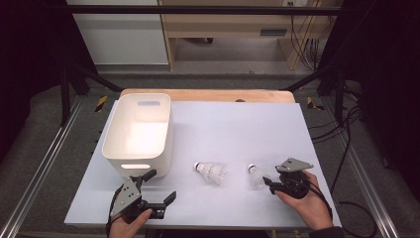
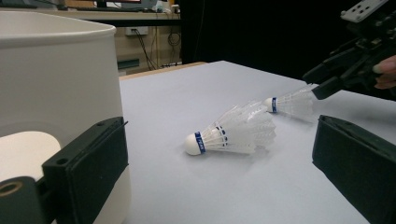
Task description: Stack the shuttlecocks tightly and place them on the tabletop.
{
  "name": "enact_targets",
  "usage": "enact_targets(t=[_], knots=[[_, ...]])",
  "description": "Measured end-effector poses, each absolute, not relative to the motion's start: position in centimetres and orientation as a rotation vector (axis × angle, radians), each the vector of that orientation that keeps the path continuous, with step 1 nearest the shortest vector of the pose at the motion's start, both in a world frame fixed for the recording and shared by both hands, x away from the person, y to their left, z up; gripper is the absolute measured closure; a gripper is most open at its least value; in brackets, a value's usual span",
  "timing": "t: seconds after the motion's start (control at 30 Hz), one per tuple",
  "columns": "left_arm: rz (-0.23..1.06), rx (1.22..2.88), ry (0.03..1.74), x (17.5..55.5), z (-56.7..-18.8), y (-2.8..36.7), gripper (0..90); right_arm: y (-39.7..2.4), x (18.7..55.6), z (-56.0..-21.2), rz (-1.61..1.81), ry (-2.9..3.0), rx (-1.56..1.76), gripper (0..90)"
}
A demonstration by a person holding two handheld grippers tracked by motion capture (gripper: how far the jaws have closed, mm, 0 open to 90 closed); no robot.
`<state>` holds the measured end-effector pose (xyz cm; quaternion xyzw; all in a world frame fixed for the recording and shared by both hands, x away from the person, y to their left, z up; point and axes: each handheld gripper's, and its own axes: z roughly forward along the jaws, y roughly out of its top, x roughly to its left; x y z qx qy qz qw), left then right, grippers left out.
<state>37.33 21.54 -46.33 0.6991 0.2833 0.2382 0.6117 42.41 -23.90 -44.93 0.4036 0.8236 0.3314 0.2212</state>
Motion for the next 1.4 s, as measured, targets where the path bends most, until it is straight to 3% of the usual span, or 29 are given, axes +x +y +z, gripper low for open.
enact_targets(t=[0.33,0.53,1.17,1.4], knots=[[0.554,1.613,0.651,37.3,-46.3,21.5,3.0,-23.0,38.5,-44.5,0.917,2.251,1.145,17.0],[0.555,1.613,0.651,37.3,-46.3,21.5,3.0,-21.6,37.8,-45.2,0.924,2.302,1.127,16.9],[0.556,1.609,0.645,37.3,-46.2,21.7,3.0,-17.8,42.1,-47.2,0.938,2.262,1.273,46.6],[0.556,1.609,0.644,37.3,-46.2,21.7,3.0,-17.9,42.2,-47.2,0.922,2.235,1.29,66.7]])
